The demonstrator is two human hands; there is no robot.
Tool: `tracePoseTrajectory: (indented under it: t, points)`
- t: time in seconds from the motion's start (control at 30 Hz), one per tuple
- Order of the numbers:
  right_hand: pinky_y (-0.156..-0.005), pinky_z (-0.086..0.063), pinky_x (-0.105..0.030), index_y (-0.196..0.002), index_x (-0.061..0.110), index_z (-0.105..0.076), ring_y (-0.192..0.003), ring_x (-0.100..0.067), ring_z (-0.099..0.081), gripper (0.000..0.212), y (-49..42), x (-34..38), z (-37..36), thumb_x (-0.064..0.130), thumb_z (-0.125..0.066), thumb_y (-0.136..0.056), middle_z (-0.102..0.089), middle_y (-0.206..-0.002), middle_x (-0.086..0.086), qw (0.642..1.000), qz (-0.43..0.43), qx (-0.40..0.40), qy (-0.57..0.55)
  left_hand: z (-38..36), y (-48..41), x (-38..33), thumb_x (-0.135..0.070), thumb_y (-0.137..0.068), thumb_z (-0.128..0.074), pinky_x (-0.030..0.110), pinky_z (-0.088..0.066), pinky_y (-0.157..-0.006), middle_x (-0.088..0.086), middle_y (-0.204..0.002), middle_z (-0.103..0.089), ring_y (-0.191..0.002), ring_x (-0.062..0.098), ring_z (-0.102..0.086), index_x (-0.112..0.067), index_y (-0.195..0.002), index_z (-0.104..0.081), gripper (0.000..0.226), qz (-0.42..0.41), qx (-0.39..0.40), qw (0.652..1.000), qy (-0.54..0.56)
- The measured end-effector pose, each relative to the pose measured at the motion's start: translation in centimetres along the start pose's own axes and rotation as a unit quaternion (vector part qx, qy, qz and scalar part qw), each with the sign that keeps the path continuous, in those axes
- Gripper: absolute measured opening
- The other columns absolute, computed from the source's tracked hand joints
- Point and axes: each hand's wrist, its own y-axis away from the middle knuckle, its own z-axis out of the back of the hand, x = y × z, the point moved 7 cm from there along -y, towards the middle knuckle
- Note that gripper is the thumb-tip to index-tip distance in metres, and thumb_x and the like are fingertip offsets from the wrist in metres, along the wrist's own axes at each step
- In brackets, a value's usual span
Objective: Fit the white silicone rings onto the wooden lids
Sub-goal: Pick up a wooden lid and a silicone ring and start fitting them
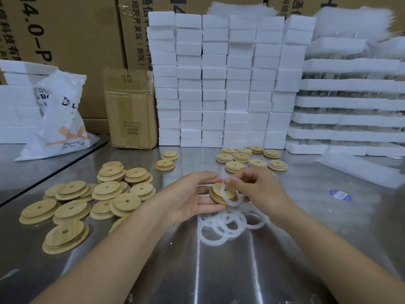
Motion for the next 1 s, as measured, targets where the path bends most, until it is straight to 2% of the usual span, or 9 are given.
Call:
tracePoseTrajectory:
  t: [0.17,0.27,0.33,0.47,0.6,0.73,0.9,1.0]
  points:
    - [-0.058,-0.042,-0.01,-0.081,0.017,-0.083,-0.059,0.0,-0.054,0.016,0.1,0.5,-0.2,0.027,-0.08,-0.093,-0.065,-0.064,0.009,0.999,0.021,0.003,-0.027,0.0,-0.1,0.0,-0.026,-0.102,-0.068,0.049,-0.066,-0.09,0.025,-0.123,-0.076,-0.109,0.042,-0.077,-0.001,-0.131,-0.067,0.038,-0.011,0.009,1.0,0.005]
    - [-0.068,-0.051,-0.013,-0.092,0.016,-0.086,-0.073,-0.004,-0.068,0.014,0.2,1.0,-0.6,0.023,-0.075,-0.097,-0.079,-0.08,0.001,0.998,0.028,0.013,-0.05,-0.3,0.0,-0.5,-0.024,-0.1,-0.069,0.051,-0.066,-0.091,0.023,-0.119,-0.078,-0.109,0.044,-0.077,0.0,-0.128,-0.067,0.038,-0.034,0.019,0.999,0.013]
    - [-0.076,-0.055,-0.018,-0.095,0.016,-0.086,-0.082,-0.008,-0.073,0.015,0.3,1.3,-0.7,0.021,-0.072,-0.1,-0.082,-0.088,-0.002,0.998,0.035,0.008,-0.057,-0.5,0.1,-0.8,-0.021,-0.095,-0.072,0.051,-0.065,-0.094,0.024,-0.123,-0.076,-0.113,0.044,-0.076,0.001,-0.128,-0.068,0.04,-0.05,0.031,0.998,0.015]
    - [-0.073,-0.054,-0.011,-0.095,0.019,-0.086,-0.081,-0.002,-0.075,0.016,0.5,1.8,-0.4,0.018,-0.071,-0.1,-0.083,-0.088,0.003,0.995,0.052,0.001,-0.081,-1.0,0.3,-1.1,-0.016,-0.096,-0.069,0.049,-0.061,-0.102,0.027,-0.134,-0.071,-0.119,0.043,-0.073,0.002,-0.134,-0.07,0.042,-0.062,0.057,0.996,0.003]
    - [-0.078,-0.056,-0.015,-0.1,0.013,-0.085,-0.089,-0.01,-0.077,0.014,0.4,1.6,-0.4,0.018,-0.072,-0.1,-0.083,-0.094,-0.001,0.996,0.047,-0.007,-0.079,-1.4,0.3,-1.0,-0.01,-0.101,-0.063,0.045,-0.058,-0.106,0.023,-0.135,-0.072,-0.123,0.039,-0.072,-0.001,-0.138,-0.069,0.038,-0.063,0.077,0.995,-0.005]
    - [-0.072,-0.054,-0.013,-0.097,0.014,-0.086,-0.08,-0.005,-0.075,0.013,0.3,1.6,-0.2,0.015,-0.073,-0.099,-0.083,-0.088,0.0,0.996,0.049,-0.016,-0.071,-1.6,0.6,-1.2,0.003,-0.101,-0.06,0.041,-0.059,-0.105,0.02,-0.13,-0.075,-0.122,0.034,-0.074,-0.007,-0.134,-0.073,0.037,-0.084,0.081,0.991,-0.058]
    - [-0.068,-0.055,-0.015,-0.092,0.015,-0.085,-0.073,-0.008,-0.071,0.009,0.1,1.2,0.2,0.017,-0.077,-0.096,-0.08,-0.08,-0.003,0.997,0.039,-0.035,-0.061,-1.6,0.6,-1.1,0.009,-0.099,-0.063,0.04,-0.06,-0.102,0.021,-0.126,-0.077,-0.121,0.031,-0.075,-0.009,-0.138,-0.069,0.044,-0.084,0.061,0.991,-0.08]
    - [-0.07,-0.057,-0.021,-0.087,0.018,-0.085,-0.071,-0.01,-0.07,0.008,0.0,1.0,0.4,0.018,-0.079,-0.094,-0.078,-0.075,-0.005,0.997,0.037,-0.048,-0.055,-1.4,0.6,-1.1,0.011,-0.098,-0.064,0.039,-0.062,-0.099,0.02,-0.124,-0.077,-0.119,0.031,-0.075,-0.01,-0.139,-0.069,0.046,-0.086,0.054,0.992,-0.076]
